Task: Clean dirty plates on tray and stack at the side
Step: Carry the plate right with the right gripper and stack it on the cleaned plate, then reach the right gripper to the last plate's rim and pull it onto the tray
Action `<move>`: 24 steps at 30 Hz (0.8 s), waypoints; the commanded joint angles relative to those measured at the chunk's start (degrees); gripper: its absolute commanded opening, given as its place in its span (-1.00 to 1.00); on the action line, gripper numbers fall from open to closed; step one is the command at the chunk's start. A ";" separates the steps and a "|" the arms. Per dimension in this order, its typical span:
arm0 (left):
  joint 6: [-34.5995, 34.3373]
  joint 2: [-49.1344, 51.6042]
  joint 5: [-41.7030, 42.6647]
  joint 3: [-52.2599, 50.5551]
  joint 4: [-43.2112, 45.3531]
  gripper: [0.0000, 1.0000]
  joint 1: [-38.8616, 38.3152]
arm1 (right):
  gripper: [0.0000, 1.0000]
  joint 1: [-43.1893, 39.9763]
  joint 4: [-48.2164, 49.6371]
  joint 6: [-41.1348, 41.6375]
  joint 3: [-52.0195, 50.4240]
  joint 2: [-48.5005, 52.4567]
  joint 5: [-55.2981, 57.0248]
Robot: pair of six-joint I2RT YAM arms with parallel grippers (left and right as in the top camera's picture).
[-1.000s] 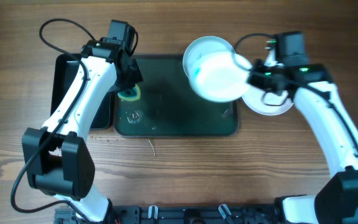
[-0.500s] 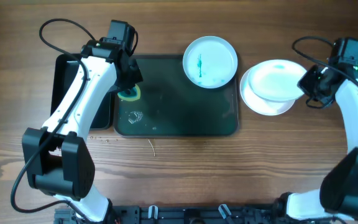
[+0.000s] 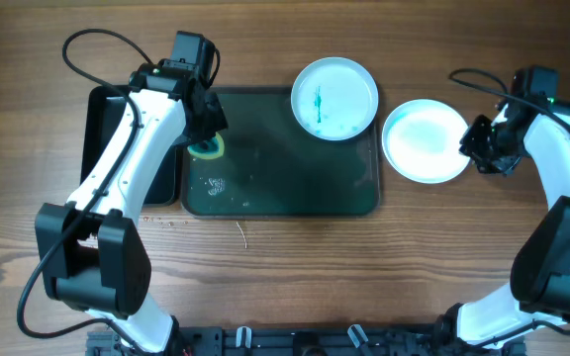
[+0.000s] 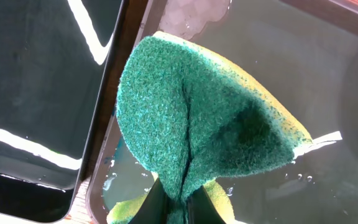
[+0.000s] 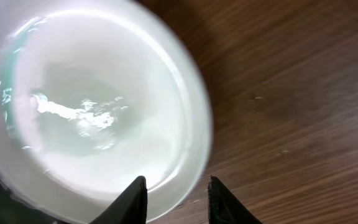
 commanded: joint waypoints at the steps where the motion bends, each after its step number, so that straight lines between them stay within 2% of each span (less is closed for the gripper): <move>1: 0.70 0.46 0.68 0.42 0.24 -0.92 0.48 | -0.22 4.02 -1.49 -6.69 8.55 -2.25 -10.40; 2: 0.70 0.46 0.68 0.42 0.26 -0.92 0.48 | -0.10 5.31 -1.79 -7.52 10.03 -2.25 -10.95; 4: 0.70 0.46 0.68 0.42 0.42 -0.92 0.48 | 0.03 8.81 -1.90 -8.17 13.68 -2.08 -10.19; 8: 0.70 0.46 0.70 0.42 0.70 -0.92 0.48 | 0.09 16.04 0.92 -8.57 20.06 0.96 -8.44; 12: 0.72 0.46 0.70 0.42 0.79 -0.92 0.48 | 0.09 20.20 4.90 -9.53 23.76 8.61 -8.24; 18: 0.72 0.46 0.68 0.42 0.79 -0.92 0.48 | 0.00 20.74 11.17 -11.23 23.80 18.56 -8.28; 24: 0.72 0.46 0.68 0.42 0.79 -0.92 0.48 | -0.07 20.79 13.66 -15.43 23.76 22.47 -8.24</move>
